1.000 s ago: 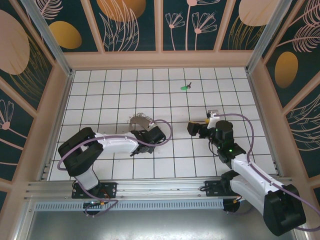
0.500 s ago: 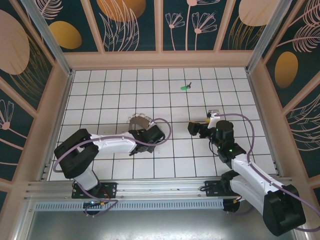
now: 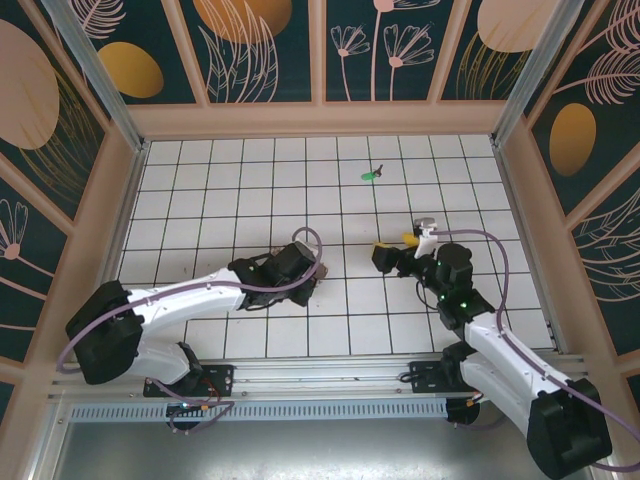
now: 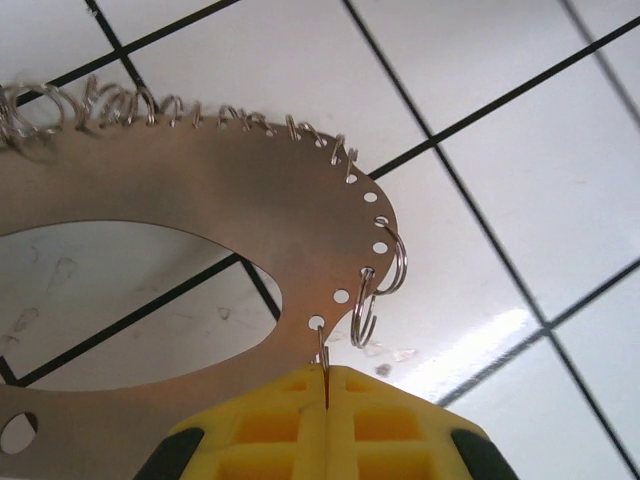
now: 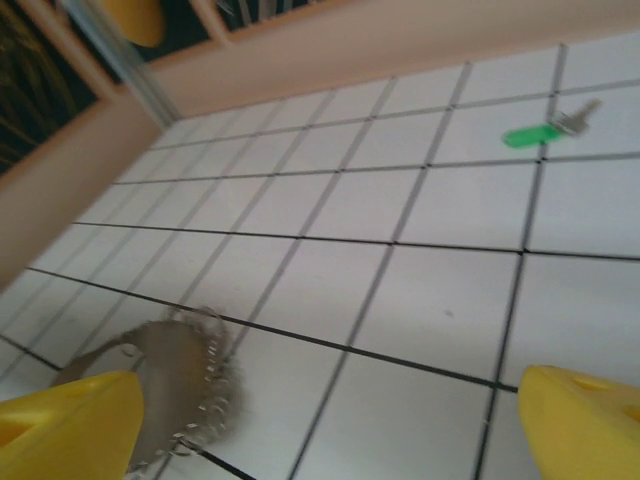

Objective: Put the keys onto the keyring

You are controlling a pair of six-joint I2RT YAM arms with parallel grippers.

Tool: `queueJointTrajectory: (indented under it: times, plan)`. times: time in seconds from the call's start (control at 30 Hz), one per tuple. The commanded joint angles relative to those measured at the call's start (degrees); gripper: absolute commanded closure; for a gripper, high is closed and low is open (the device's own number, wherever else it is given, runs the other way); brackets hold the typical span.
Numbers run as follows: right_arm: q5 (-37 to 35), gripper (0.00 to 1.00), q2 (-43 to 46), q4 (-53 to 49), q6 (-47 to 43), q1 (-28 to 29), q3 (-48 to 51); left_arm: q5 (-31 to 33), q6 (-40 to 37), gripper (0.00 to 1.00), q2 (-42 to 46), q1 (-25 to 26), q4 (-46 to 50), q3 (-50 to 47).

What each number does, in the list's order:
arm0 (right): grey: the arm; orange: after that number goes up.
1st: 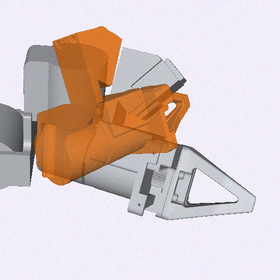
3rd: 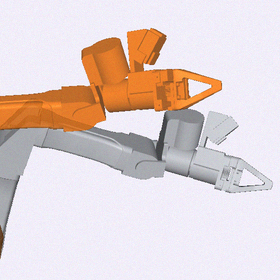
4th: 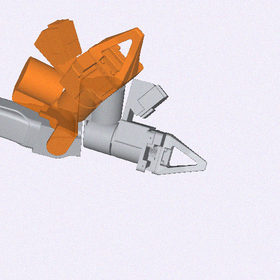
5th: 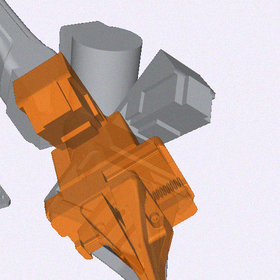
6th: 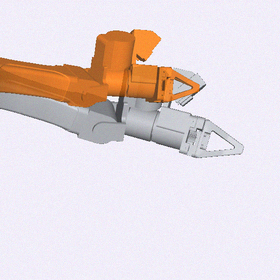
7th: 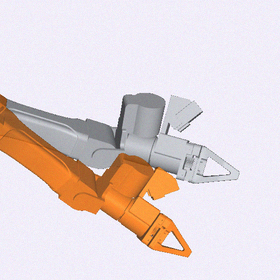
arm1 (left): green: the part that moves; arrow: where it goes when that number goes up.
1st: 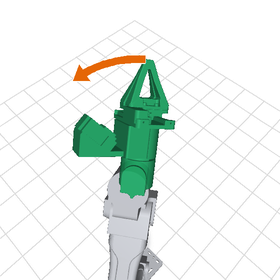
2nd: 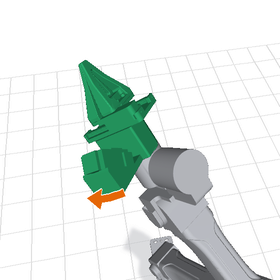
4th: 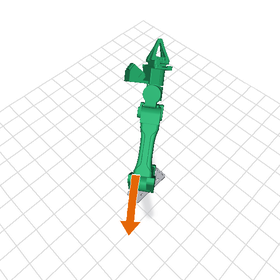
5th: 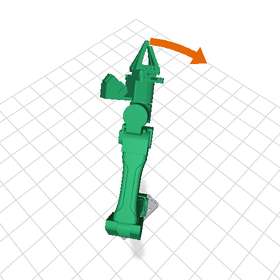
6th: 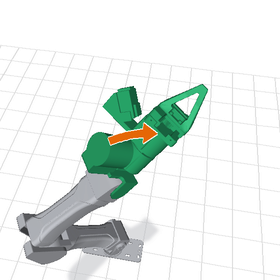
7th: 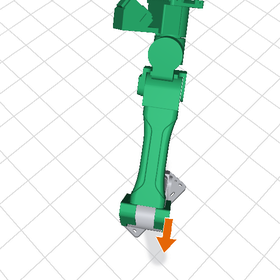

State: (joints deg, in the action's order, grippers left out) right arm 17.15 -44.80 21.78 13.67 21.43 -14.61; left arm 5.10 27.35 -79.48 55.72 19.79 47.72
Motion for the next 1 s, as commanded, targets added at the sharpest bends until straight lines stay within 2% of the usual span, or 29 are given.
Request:
queueJointTrajectory:
  times: [0.0, 0.3, 0.4, 0.5, 0.57, 0.77, 0.97]
  plan:
    - [7.54, 0.05, 1.64, 6.39, 0.48, 0.91, 1.91, -2.84, 1.83, 1.0, 2.59, -0.38, 0.84, -0.37]
    - [9.71, 0.09, -3.88, 14.4, -0.32, 6.86, 1.88, 1.77, -0.5, 1.0, 5.67, -0.38, 1.12, 1.29]
    - [7.76, 0.23, -8.87, 17.89, 0.46, 7.14, 0.41, 3.02, -0.62, 1.0, 6.98, -0.4, 1.05, 1.45]
    - [3.64, 0.37, -15.85, 16.57, 1.02, 7.13, -4.0, 3.32, -0.81, 1.0, 8.51, -0.36, 0.84, 1.49]
    - [2.03, 0.38, -21.0, 15.89, 1.25, 7.13, -7.62, 3.46, -1.09, 1.0, 9.45, -0.37, 0.71, 1.11]
    - [4.48, 0.38, -34.11, 16.18, 0.46, 9.4, -16.72, 4.95, -1.69, 1.0, 10.83, -0.36, 0.86, 0.86]
    - [4.61, 0.39, -38.26, 16.64, -0.11, 12.89, -18.26, 7.55, -2.07, 1.0, 11.69, -0.38, -0.76, 0.53]
